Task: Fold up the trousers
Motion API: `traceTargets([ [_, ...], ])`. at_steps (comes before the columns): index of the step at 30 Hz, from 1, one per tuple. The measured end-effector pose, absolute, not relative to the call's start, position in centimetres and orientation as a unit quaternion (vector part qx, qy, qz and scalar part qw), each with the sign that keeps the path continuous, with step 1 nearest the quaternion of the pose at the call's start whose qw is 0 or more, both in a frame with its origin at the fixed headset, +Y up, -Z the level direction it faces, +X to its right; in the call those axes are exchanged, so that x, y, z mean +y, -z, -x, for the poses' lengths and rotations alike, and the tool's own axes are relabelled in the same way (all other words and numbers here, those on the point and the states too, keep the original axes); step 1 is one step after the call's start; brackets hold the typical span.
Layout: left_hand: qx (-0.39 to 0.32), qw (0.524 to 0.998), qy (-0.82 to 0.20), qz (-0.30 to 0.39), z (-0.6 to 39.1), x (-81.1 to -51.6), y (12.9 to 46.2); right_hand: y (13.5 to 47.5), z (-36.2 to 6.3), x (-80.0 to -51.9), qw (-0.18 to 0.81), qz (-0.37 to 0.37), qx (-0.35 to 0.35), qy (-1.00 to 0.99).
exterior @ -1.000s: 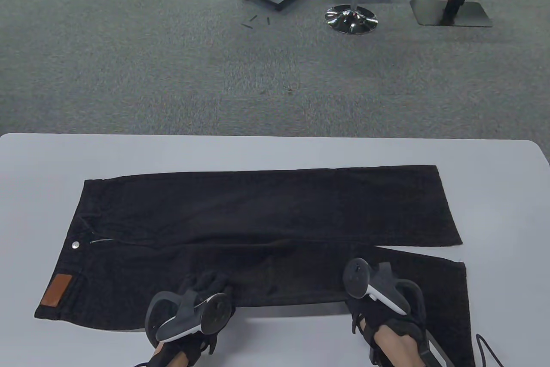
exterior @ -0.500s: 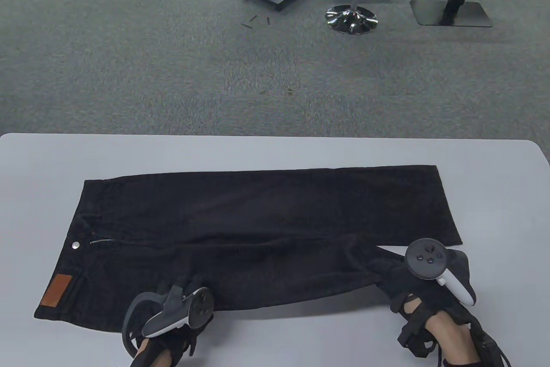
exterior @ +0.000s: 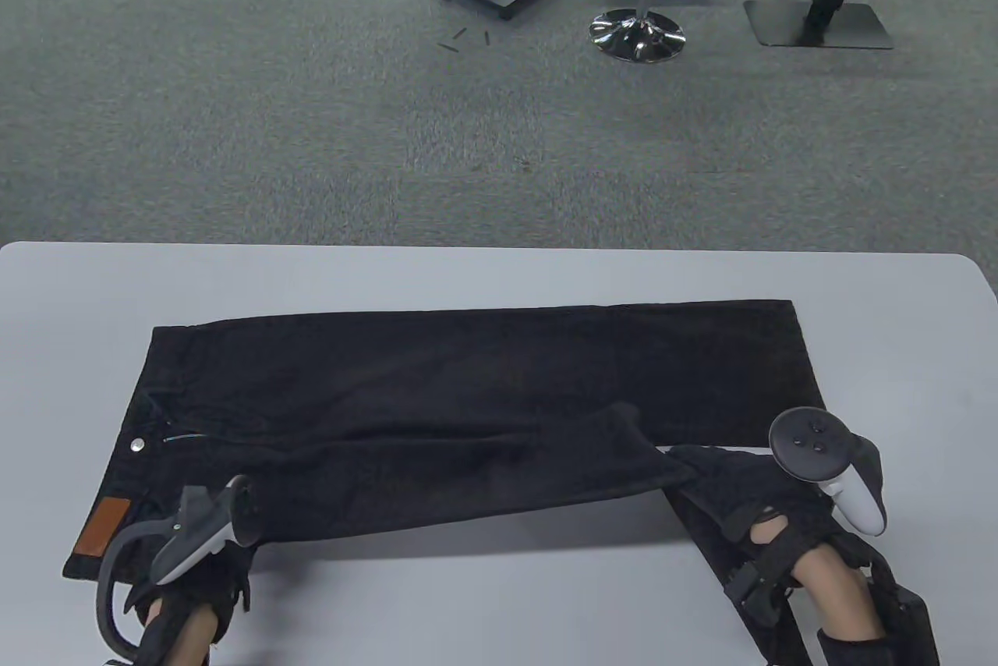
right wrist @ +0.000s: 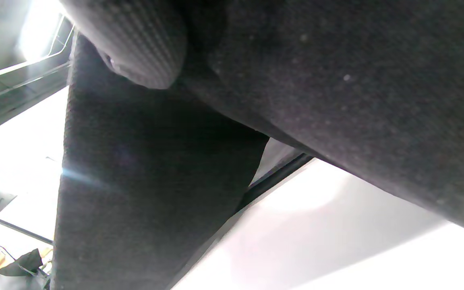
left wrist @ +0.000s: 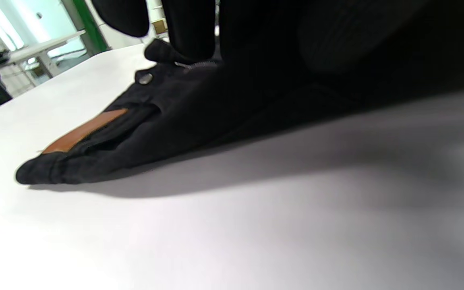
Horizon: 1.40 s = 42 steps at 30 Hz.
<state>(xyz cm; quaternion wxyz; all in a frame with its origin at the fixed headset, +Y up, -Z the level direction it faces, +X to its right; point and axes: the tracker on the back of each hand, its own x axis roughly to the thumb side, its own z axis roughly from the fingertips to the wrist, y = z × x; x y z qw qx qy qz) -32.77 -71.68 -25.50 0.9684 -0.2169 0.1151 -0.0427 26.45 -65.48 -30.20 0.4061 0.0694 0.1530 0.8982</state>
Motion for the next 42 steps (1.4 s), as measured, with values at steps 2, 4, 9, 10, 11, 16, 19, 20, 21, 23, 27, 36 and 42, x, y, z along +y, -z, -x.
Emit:
traceTargets([
  [2, 0.109, 0.982, 0.003, 0.156, 33.7, -69.8, 25.9, 30.7, -26.9, -65.5, 0.421, -0.065, 0.16, -0.89],
  [4, 0.094, 0.992, -0.023, 0.082, 34.2, -67.9, 26.2, 31.3, -27.2, -65.6, 0.432, -0.063, 0.163, -0.885],
  [9, 0.065, 0.992, -0.086, -0.062, 35.1, -63.7, 27.2, 33.2, -28.6, -65.5, 0.45, -0.042, 0.159, -0.878],
  [10, 0.062, 0.991, -0.09, -0.075, 35.1, -63.2, 27.5, 33.6, -28.7, -65.4, 0.46, -0.038, 0.16, -0.873],
  [11, 0.062, 0.99, -0.089, -0.089, 35.1, -62.5, 27.9, 34.0, -29.0, -65.2, 0.475, -0.037, 0.161, -0.864],
  [16, 0.063, 0.983, -0.123, -0.121, 35.1, -60.6, 30.3, 36.1, -29.6, -64.0, 0.569, -0.048, 0.168, -0.803],
  [19, 0.066, 0.982, -0.122, -0.126, 35.0, -59.5, 32.4, 37.4, -30.0, -63.1, 0.587, -0.021, 0.14, -0.797],
  [20, 0.068, 0.982, -0.117, -0.131, 34.8, -59.2, 33.2, 38.0, -30.0, -62.9, 0.581, -0.011, 0.125, -0.804],
  [21, 0.07, 0.982, -0.115, -0.13, 34.5, -59.2, 34.1, 38.5, -29.9, -62.9, 0.573, 0.002, 0.117, -0.811],
  [23, 0.078, 0.984, -0.11, -0.12, 33.9, -59.5, 35.5, 39.4, -29.6, -63.0, 0.551, 0.032, 0.096, -0.828],
  [27, 0.082, 0.989, -0.069, -0.099, 31.9, -61.7, 38.4, 41.5, -28.5, -64.5, 0.456, 0.104, 0.045, -0.883],
  [36, 0.1, 0.994, -0.054, -0.001, 29.0, -69.8, 41.7, 44.5, -23.5, -70.7, 0.312, 0.147, 0.075, -0.935],
  [42, 0.11, 0.989, -0.058, 0.084, 28.3, -74.8, 42.6, 45.4, -21.1, -75.8, 0.251, 0.144, 0.124, -0.949],
])
